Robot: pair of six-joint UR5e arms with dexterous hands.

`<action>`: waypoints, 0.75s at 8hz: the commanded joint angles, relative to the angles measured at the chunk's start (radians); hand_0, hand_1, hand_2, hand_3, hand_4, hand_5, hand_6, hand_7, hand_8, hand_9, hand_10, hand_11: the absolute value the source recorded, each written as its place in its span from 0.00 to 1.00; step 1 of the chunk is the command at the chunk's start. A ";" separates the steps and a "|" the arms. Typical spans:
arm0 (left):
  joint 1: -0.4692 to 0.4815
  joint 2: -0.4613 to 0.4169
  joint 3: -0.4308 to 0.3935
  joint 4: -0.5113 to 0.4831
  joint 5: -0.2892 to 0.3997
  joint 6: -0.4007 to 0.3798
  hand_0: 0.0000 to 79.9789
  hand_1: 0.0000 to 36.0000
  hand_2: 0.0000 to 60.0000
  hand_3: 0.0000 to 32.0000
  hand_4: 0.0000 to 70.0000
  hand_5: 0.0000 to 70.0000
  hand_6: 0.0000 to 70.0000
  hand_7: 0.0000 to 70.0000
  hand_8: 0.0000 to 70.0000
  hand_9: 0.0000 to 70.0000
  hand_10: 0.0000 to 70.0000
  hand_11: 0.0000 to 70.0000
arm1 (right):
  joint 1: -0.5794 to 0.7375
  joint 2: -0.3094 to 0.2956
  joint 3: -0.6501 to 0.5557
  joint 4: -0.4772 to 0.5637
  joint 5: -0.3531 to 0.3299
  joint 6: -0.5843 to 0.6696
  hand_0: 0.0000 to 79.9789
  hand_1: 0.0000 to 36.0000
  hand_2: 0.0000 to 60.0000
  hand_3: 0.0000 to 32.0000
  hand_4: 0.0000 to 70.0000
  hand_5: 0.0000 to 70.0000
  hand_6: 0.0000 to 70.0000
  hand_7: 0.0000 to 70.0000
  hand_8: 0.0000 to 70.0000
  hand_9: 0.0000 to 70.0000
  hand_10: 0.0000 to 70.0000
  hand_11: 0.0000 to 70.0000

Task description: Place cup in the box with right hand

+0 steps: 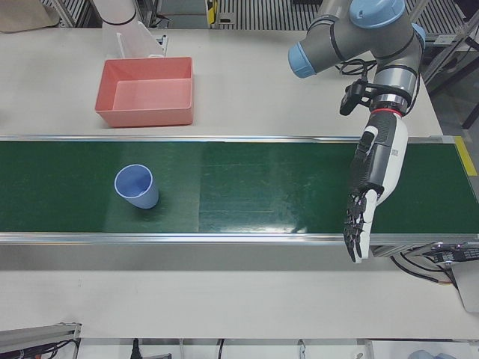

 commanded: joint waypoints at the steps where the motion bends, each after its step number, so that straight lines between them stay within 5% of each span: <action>1: 0.000 0.000 0.000 0.000 0.000 0.000 0.00 0.00 0.00 0.00 0.00 0.00 0.00 0.00 0.00 0.00 0.00 0.00 | -0.003 0.000 -0.013 0.000 -0.001 -0.002 0.55 0.00 0.00 0.00 1.00 0.00 0.15 0.78 0.16 0.34 0.01 0.01; 6: 0.000 0.000 0.000 0.000 0.000 0.000 0.00 0.00 0.00 0.00 0.00 0.00 0.00 0.00 0.00 0.00 0.00 0.00 | -0.005 0.002 -0.013 0.000 -0.001 0.000 0.55 0.00 0.00 0.00 1.00 0.00 0.15 0.80 0.16 0.34 0.02 0.02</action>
